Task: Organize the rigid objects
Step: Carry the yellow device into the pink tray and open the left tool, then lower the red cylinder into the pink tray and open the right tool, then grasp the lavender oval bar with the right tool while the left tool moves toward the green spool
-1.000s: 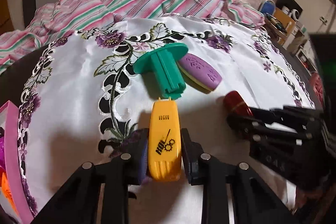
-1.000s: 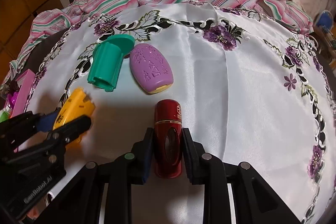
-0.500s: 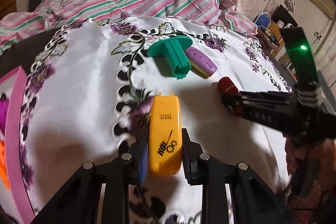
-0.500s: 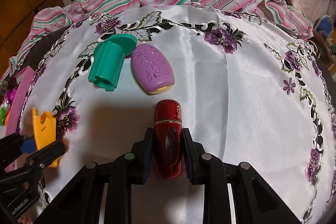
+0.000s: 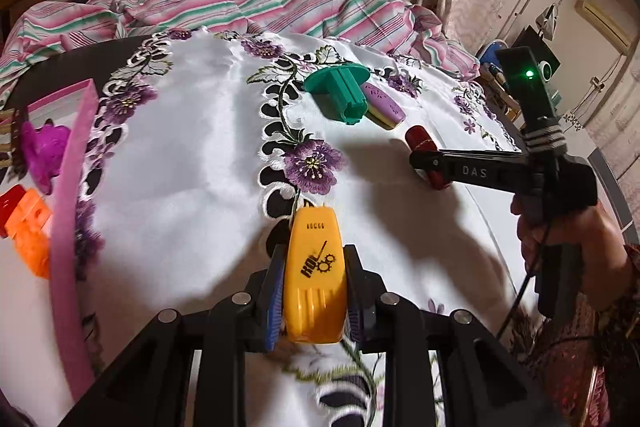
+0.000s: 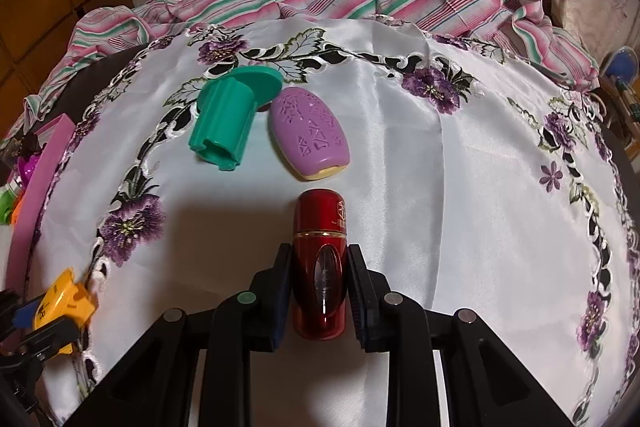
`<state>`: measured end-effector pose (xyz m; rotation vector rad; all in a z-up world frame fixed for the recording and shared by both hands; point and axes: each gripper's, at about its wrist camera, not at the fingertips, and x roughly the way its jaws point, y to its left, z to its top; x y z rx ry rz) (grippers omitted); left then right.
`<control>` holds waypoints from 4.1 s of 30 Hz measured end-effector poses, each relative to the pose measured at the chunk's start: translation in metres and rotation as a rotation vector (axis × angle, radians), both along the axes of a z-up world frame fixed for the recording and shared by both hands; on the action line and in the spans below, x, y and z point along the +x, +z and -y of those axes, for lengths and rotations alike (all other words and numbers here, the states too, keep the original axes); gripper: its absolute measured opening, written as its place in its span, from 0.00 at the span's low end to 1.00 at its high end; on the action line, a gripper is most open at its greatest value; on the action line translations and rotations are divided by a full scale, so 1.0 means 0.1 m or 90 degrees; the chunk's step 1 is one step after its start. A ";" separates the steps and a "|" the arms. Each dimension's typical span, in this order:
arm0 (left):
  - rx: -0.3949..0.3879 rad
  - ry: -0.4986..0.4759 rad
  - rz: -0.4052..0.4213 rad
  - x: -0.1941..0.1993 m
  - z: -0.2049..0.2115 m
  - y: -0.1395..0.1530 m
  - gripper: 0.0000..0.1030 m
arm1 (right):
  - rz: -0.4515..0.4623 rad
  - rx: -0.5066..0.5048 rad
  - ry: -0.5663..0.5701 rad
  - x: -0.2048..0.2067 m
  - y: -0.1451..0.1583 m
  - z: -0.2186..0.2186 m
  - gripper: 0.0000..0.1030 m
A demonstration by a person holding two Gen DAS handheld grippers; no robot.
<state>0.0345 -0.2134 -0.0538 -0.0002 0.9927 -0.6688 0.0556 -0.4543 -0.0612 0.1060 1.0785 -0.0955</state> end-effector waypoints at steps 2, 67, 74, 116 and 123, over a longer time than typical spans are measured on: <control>-0.006 -0.002 0.002 -0.05 -0.05 0.03 0.25 | 0.006 0.003 0.002 -0.02 0.03 -0.04 0.25; -0.035 0.286 0.084 -0.39 -2.59 0.15 0.44 | 0.100 0.218 0.270 -0.35 0.46 -2.32 0.25; -0.038 0.277 0.087 -0.45 -2.62 0.17 0.44 | 0.067 0.211 0.338 -0.16 0.44 -2.98 0.25; -0.075 0.209 0.071 -0.62 -2.35 0.25 0.44 | 0.079 0.141 0.210 -0.23 0.47 -2.27 0.45; -0.061 0.165 0.067 -0.64 -2.07 0.29 0.44 | 0.067 0.118 0.164 -0.28 0.38 -1.81 0.45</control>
